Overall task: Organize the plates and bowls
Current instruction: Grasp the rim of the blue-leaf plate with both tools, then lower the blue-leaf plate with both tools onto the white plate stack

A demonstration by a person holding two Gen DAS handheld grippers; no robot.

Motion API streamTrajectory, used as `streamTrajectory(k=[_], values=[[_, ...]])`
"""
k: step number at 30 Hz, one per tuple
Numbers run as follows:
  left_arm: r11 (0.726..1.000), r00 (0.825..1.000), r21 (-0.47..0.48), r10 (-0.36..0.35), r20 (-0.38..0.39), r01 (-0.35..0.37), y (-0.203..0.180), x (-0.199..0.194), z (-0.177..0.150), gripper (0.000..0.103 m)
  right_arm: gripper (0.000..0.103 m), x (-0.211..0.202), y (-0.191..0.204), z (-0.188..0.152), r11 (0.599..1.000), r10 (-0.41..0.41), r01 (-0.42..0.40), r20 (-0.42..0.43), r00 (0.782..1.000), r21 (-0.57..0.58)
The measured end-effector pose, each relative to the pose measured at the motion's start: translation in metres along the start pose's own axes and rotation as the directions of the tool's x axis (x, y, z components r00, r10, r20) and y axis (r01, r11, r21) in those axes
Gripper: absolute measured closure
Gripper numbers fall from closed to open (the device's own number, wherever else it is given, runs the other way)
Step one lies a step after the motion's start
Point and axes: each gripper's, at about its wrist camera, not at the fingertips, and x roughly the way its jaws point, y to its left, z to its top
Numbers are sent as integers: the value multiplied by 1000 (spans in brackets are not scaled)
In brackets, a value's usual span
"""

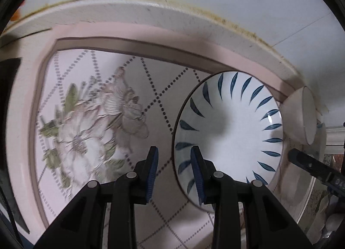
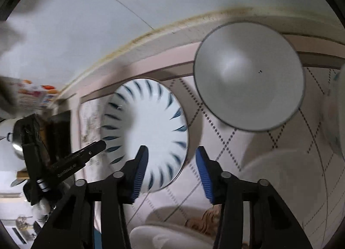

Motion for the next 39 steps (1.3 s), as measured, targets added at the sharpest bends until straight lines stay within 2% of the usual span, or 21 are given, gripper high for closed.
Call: streamTrajectory(k=[3, 5, 8, 19, 25, 31, 39], values=[[1000, 1000, 26, 8, 4, -8, -6, 9, 1, 75, 80, 17, 2, 5, 999, -40, 40, -9, 999, -28], [999, 1000, 38, 5, 29, -6, -10, 9, 1, 81, 84, 21, 3, 8, 995, -82, 83, 21, 996, -49], [998, 999, 54, 22, 41, -24, -15, 8, -1, 81, 91, 31, 5, 13, 991, -120, 120, 13, 993, -54], [994, 995, 90, 54, 82, -61, -21, -9, -19, 85, 95, 38, 10, 1, 985, -151, 153, 28, 988, -81], [993, 993, 106, 48, 109, -59, -27, -34, -46, 85, 95, 25, 17, -14, 984, -146, 151, 53, 988, -94], [992, 990, 119, 21, 137, -37, -34, -68, -71, 85, 95, -5, 20, -42, 986, -121, 128, 73, 990, -110], [987, 987, 157, 2, 164, -28, -61, -106, -113, 85, 95, -57, 25, -93, 981, -112, 128, 114, 987, -148]])
